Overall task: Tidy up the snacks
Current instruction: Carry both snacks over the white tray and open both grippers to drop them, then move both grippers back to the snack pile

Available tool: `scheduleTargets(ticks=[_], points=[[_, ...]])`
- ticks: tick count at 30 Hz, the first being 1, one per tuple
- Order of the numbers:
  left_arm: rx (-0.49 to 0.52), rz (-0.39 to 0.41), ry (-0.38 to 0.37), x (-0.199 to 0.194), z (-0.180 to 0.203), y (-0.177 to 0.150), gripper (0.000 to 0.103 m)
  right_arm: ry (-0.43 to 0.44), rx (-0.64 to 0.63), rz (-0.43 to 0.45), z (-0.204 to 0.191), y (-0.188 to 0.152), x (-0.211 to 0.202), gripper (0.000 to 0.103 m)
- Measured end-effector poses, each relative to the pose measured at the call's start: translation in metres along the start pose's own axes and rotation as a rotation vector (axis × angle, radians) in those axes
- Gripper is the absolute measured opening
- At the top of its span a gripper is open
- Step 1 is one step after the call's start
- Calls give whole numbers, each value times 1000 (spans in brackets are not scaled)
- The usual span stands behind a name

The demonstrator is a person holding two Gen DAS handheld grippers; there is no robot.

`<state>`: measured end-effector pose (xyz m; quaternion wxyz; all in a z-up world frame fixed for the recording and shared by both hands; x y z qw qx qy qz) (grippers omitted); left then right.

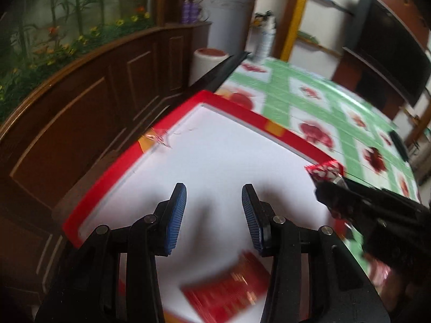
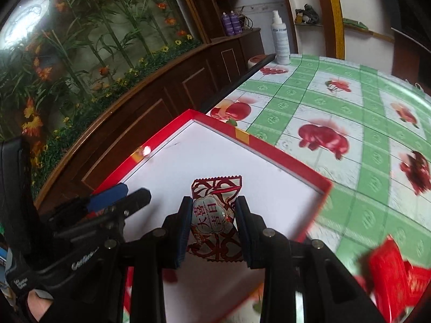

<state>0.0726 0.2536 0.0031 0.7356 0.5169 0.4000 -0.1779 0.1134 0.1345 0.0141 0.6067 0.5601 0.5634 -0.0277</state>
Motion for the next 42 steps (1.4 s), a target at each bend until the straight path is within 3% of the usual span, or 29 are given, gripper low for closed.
scheduleTargets(ticks=[9,20,21,23,27,32,35,37,42], points=[[-22,-36,17,21,-15,2,43,9,-9,-87,-1,-3,48,35],[-26,-28,20,17,-15,-5,43,2,-34,-108,-15,-36,40,38],[-27,-27,18,15,-14,-6,43,0,-31,-103,-15,-36,39,39],[-43,-22,14,10,-14,-8,43,12,-10,-90,-14,-37,32,55],[-50,-18,-8,2,-12,-13,43,18,7,-43,-14,-39,8,64],[-4,-28,-6,-7,2,-23,43,-1,17,35,-9,-47,-31,85],[-23,-38,-32,-14,7,-30,53,-14,40,74,-2,-53,-53,92],[-18,-22,-32,-22,11,-33,66,-9,54,93,3,-56,-66,96],[14,-21,-44,-34,23,-42,67,-12,112,123,22,-62,-91,102]])
Point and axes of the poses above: each gripper's, at about its wrist camera, not at the fingertips, and x roughly the way its jaws point, z to its right, y to its top, the point moved 7 cm from there along x, roughly the way its jaws point, and after that the axes turned 3 degrees about -x, right-handed, at the moved point
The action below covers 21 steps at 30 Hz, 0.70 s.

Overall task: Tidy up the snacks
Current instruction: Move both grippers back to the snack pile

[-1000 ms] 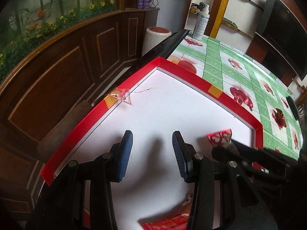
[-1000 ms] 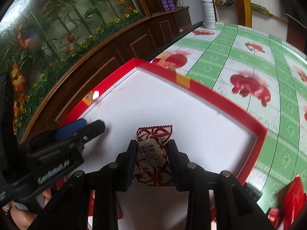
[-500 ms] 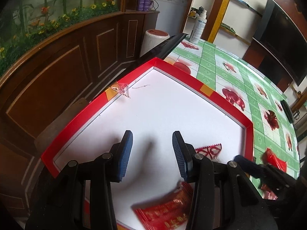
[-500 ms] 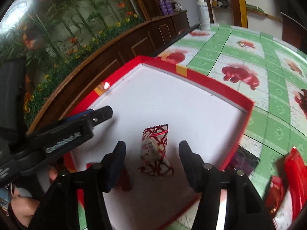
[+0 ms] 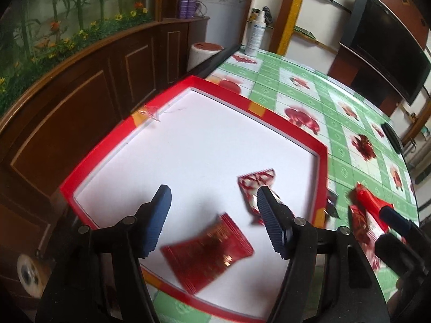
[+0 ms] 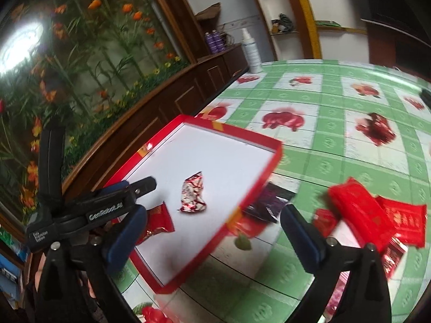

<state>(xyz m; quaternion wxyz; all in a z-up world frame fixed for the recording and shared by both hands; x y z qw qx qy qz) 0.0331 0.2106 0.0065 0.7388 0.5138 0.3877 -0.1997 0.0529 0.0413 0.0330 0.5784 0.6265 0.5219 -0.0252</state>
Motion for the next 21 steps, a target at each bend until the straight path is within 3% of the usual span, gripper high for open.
scheduleTargets(ticks=[21], points=[[156,-73,-126,-16,61,-49,70,-151,195,20,92,-33,-59,103]])
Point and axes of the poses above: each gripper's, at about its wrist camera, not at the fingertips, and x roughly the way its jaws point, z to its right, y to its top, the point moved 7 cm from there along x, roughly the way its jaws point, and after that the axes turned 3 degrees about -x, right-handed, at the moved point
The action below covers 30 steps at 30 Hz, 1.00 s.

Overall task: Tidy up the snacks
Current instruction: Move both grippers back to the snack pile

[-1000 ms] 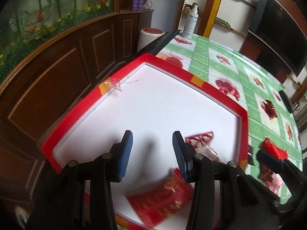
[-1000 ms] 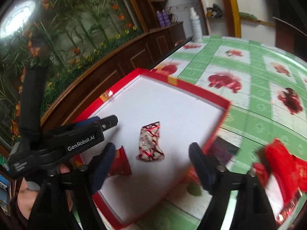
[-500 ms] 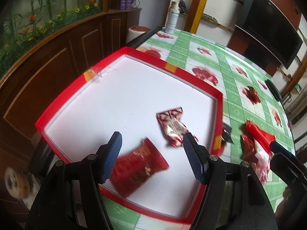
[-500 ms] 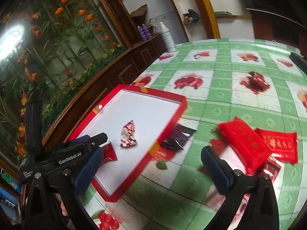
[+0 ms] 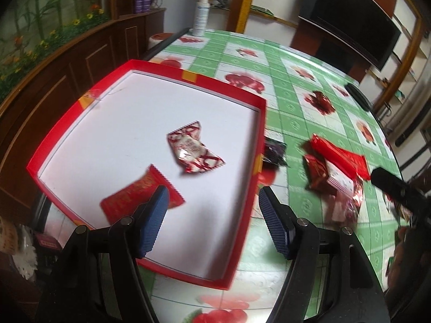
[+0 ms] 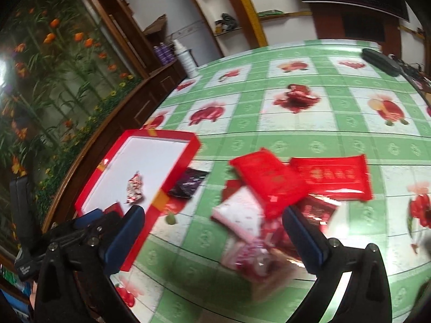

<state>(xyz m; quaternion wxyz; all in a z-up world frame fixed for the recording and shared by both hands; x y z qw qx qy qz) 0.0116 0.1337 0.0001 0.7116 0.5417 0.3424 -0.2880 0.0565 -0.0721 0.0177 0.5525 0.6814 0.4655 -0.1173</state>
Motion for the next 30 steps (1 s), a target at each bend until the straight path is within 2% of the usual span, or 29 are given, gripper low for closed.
scheduleTargets(ticks=[18,22,25,27,30], points=[[142,-50,-81,3,60,-20,70,-113,127,9,76,7,-18,103],[172,-75,-93,11,72,-26,70,-117,148,1,86,6,-16,103],[158,-83,-88,15,72,-24,70,-121,156,-4,90,4,-14,103],[155,-84,-108,15,76,-24,70,-123,160,-9,93,2,-14,103],[204,-88,-136,14,94,-30,69,-131,162,-16,98,1,-12,103]])
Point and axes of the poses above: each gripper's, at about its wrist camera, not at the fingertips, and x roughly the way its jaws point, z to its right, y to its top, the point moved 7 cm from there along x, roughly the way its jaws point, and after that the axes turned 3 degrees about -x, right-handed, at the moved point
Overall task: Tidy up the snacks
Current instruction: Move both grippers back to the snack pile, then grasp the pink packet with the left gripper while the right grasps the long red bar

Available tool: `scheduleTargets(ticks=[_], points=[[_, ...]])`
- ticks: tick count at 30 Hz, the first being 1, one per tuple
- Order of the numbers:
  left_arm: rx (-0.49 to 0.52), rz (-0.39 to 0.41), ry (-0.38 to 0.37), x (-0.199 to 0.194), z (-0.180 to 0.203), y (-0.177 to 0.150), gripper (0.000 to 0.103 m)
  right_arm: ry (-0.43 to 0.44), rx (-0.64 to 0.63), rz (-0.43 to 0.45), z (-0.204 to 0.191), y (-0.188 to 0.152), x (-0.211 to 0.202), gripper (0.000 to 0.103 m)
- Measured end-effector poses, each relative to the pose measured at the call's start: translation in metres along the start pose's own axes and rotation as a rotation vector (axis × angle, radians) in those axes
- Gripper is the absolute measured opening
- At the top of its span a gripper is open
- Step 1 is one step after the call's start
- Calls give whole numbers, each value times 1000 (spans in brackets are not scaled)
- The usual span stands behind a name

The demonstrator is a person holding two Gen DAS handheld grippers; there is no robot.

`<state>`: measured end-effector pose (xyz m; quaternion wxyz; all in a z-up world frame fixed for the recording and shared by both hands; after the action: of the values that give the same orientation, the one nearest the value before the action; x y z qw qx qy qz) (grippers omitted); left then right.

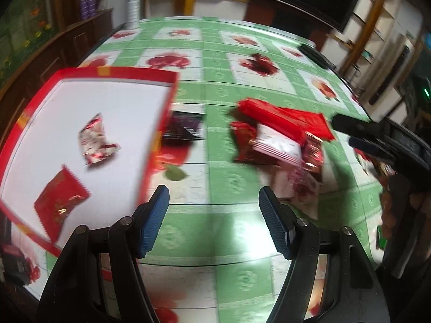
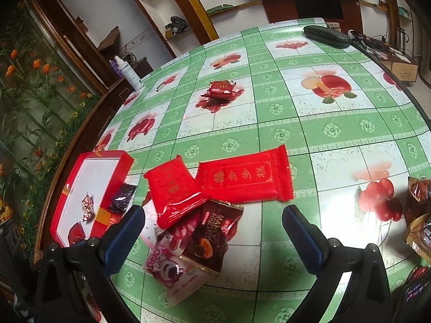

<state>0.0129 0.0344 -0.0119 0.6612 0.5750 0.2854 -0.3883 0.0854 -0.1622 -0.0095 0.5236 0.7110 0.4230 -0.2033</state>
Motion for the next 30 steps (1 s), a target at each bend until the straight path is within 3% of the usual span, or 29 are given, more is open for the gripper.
scheduleTargets(ticks=[6,12,24,27,29,30], points=[[116,-33,-80,16,50,-11,69,-66,31,-17,21,8,10,103],[179,-40,-103,27,74,-12,69,-158,27,-39,42,16,21,103],[208,-71,-85,55,87,-3,69,-94,-4,-78,22,-2,20,103],[227,-47,-71,59,87,-1,69,-97,-11,-68,20,2,20,103],[227,-31,-71,59,84,0,58,-119,-5,-67,23,6,20,103],[225,-24,-73,58,82,1,47,-121,2,-67,24,8,20,103]])
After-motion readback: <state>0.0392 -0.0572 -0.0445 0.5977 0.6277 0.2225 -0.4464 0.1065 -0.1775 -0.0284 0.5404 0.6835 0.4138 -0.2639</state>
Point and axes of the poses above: each gripper's, at about its wrist camera, not at the fingertips, and x roughly the way its jaws point, z to its right, y to its top, the point moved 7 cm from there along x, roughly the way its jaws point, and after that the axes turned 3 degrees about -x, right-handed, at the moved point
